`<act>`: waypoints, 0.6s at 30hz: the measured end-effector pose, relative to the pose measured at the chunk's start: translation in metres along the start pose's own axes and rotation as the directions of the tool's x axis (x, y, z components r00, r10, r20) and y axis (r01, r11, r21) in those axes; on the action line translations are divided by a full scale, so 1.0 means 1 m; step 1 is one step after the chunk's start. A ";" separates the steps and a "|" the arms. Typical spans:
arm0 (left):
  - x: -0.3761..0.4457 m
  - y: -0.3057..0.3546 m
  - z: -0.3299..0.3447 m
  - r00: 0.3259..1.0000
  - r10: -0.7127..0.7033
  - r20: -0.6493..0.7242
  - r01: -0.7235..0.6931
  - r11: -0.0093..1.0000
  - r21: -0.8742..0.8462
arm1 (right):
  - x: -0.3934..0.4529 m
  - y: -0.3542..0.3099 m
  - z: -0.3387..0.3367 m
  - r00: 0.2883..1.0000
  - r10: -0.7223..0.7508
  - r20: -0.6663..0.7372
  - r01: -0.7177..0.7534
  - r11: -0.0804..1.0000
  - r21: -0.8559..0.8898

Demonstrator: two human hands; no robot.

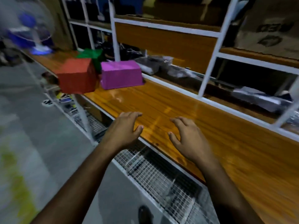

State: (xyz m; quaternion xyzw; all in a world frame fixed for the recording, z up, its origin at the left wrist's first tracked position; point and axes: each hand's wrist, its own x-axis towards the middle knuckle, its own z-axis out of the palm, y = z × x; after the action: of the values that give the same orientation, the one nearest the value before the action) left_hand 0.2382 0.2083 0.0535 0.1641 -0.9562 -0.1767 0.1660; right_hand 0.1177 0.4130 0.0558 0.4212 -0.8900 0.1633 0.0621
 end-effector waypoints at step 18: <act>0.264 -0.319 -0.047 0.996 -0.038 0.083 0.013 0.961 0.275 | 0.371 -0.118 0.175 1.000 0.016 0.024 -0.020 0.983 0.182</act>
State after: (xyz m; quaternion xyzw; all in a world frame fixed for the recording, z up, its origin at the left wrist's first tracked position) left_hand 0.1018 -0.1852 0.0385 0.1899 -0.9756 -0.0518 0.0974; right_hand -0.0231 0.0126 0.0117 0.4188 -0.8757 0.2400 0.0120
